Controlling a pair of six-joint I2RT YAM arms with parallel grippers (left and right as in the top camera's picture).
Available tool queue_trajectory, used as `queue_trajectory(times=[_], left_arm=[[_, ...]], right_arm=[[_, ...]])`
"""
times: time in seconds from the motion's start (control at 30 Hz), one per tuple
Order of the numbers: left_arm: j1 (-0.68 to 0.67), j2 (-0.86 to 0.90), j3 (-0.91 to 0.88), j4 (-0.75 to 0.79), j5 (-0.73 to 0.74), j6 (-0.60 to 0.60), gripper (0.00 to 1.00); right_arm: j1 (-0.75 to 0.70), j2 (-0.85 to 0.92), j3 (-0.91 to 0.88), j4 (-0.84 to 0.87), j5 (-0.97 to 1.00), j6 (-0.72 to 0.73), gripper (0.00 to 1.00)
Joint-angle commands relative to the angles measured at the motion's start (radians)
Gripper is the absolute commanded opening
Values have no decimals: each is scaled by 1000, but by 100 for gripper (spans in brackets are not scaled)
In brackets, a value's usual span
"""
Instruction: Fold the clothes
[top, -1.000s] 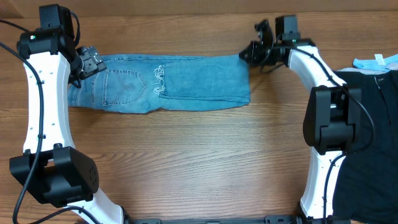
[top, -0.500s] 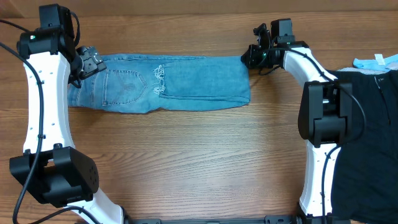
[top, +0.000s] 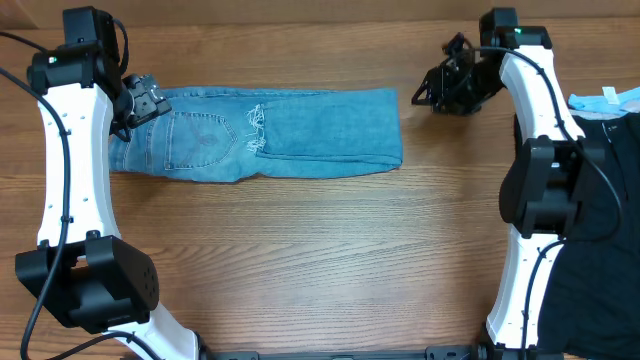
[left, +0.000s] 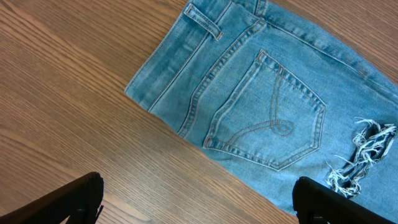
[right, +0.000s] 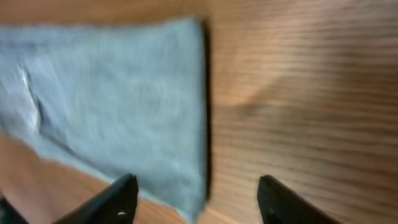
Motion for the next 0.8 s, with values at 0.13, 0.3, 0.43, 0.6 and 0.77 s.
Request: queue_trajectory(times=[0.13,0.3,0.43,0.6,0.77], left_arm=[[2,3,-2,2,-14,-2,100],[2,3,-2,2,-14,-2,100],[2,3,-2,2,-14,-2,100],[2,3,-2,2,-14,-2,100],[2,3,-2,2,-14,-2,100]], right_arm=[[9,-27,-188,94,-49,-150,73],[11,-27,-443,395,-340,-113,65],[13,-27,-554,587,-426,13,59],[70,-27,-556,638,-425,13,50],[128,-27,-556,676,-371,13,49]])
